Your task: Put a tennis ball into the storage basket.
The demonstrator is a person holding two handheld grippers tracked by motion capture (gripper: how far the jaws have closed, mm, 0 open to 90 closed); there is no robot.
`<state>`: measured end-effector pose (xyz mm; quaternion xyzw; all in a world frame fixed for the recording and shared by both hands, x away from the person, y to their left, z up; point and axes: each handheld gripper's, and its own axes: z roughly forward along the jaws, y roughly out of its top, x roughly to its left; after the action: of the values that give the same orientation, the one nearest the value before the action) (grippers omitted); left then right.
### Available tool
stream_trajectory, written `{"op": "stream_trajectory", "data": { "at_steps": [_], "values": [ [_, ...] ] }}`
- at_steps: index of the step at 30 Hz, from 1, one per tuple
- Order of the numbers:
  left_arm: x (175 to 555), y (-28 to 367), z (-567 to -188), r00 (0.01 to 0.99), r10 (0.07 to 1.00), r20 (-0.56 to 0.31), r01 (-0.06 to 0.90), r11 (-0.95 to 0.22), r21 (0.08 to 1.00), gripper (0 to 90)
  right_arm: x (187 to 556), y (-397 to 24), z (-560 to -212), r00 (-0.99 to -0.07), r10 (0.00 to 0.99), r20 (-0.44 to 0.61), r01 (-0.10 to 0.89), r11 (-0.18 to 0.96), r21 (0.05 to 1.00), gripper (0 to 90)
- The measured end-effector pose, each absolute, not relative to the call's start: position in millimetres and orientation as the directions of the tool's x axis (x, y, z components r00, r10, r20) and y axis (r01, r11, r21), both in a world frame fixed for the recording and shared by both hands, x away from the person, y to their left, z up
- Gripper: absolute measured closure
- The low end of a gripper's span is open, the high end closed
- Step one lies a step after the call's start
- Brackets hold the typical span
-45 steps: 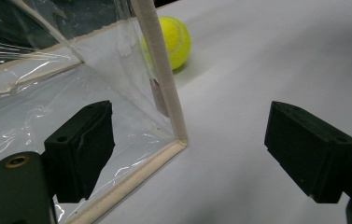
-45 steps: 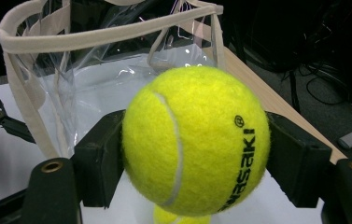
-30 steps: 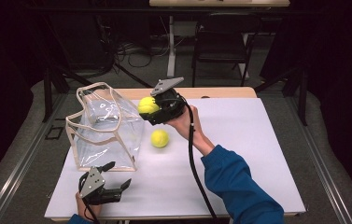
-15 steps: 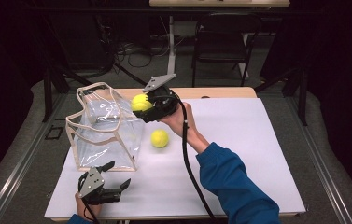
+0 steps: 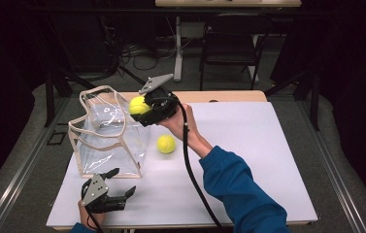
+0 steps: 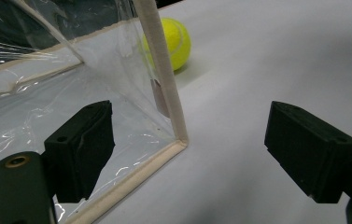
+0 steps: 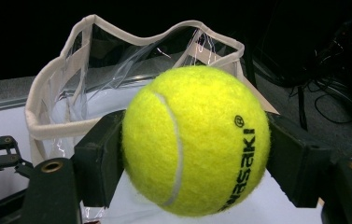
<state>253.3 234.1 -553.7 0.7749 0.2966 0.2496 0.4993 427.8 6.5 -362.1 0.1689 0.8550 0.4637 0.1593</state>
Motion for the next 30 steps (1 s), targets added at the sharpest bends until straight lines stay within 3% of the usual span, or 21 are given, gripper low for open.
{"op": "stream_trajectory", "data": {
  "at_steps": [30],
  "values": [
    [254,234,-554,0.700,0.708,0.087,0.210,-0.321,0.924,16.0,424,27,-354,-0.898,0.418,-0.134,0.098,0.487,0.868,26.8]
  ]
}}
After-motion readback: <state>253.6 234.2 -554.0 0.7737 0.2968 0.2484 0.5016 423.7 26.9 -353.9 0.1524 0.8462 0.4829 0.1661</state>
